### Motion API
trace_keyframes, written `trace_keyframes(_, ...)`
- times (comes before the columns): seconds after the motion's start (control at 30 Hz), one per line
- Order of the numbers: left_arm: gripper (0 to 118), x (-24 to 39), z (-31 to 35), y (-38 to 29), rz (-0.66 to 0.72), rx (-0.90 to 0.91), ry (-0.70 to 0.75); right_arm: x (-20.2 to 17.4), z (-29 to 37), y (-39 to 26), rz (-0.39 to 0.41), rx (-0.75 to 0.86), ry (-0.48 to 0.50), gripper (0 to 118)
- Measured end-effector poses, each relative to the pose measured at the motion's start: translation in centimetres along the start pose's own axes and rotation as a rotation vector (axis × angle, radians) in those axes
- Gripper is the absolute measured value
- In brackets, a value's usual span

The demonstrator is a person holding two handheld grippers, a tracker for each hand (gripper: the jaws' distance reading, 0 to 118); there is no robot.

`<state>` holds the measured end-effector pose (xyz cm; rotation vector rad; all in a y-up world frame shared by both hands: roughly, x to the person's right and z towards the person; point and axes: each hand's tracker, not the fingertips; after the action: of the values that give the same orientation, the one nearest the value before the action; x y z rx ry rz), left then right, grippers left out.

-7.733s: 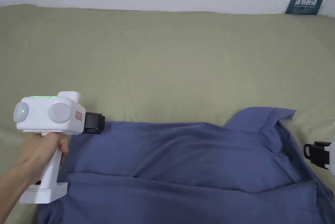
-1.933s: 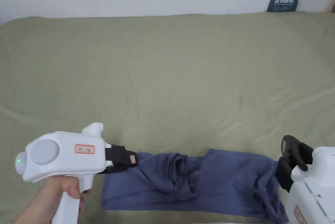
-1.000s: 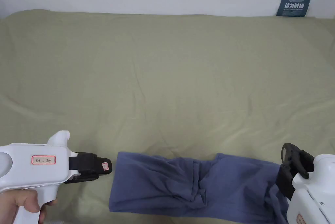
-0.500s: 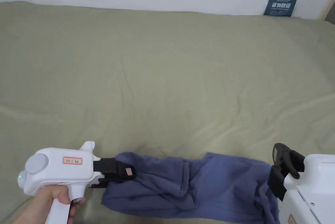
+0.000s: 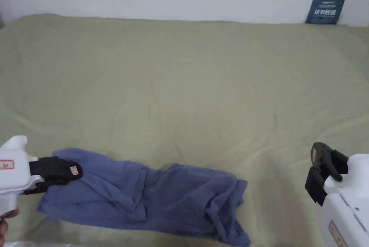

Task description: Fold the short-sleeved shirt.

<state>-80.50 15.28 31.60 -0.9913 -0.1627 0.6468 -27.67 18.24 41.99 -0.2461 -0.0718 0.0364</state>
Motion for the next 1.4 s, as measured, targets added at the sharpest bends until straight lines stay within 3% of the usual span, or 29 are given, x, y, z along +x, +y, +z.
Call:
trace_keyframes(0.13,14,1.4,1.5,0.2,-0.099,0.023,0.147,-0.7,-0.3,0.2,-0.007,0.013,0.023,0)
trace_keyframes(0.4,14,13.6,-2.2,-3.6,-0.286,-0.097,0.059,-0.9,0.8,-0.4,-0.011,0.003,0.042,0)
trace_keyframes(0.63,16,20.7,-12.1,-7.7,-0.430,-0.211,0.094,0.5,0.9,-1.3,-0.039,-0.026,0.019,0)
trace_keyframes(0.67,31,21.8,-13.1,-8.7,-0.435,-0.221,0.091,0.7,0.9,-1.4,-0.040,-0.031,0.012,0)
trace_keyframes(0.73,101,22.6,-15.5,-9.7,-0.447,-0.279,-0.004,1.2,0.8,-1.7,-0.044,-0.045,0.001,0)
trace_keyframes(0.77,118,22.9,-16.1,-10.0,-0.443,-0.289,-0.012,1.4,0.7,-1.9,-0.047,-0.050,-0.005,0)
trace_keyframes(0.93,80,21.0,-12.6,-7.0,-0.297,-0.184,-0.169,2.1,0.6,-2.3,-0.066,-0.070,-0.022,0)
trace_keyframes(0.97,49,20.2,-11.7,-6.5,-0.287,-0.157,-0.205,2.1,0.5,-2.3,-0.068,-0.073,-0.025,0)
trace_keyframes(1.0,6,19.2,-10.8,-6.0,-0.275,-0.134,-0.232,2.1,0.4,-2.4,-0.072,-0.076,-0.025,0)
trace_keyframes(1.03,0,18.3,-10.4,-5.6,-0.268,-0.140,-0.272,2.1,0.3,-2.6,-0.077,-0.079,-0.021,0)
trace_keyframes(1.17,0,14.8,-11.9,-6.1,-0.233,-0.204,-0.331,1.6,0.0,-2.8,-0.074,-0.092,-0.016,0)
trace_keyframes(1.3,0,15.5,-15.6,-10.2,-0.155,-0.351,-0.460,1.3,0.2,-3.0,-0.072,-0.110,-0.007,0)
trace_keyframes(1.4,0,15.1,-18.6,-12.0,-0.159,-0.416,-0.451,1.2,0.3,-3.2,-0.064,-0.127,-0.007,0)
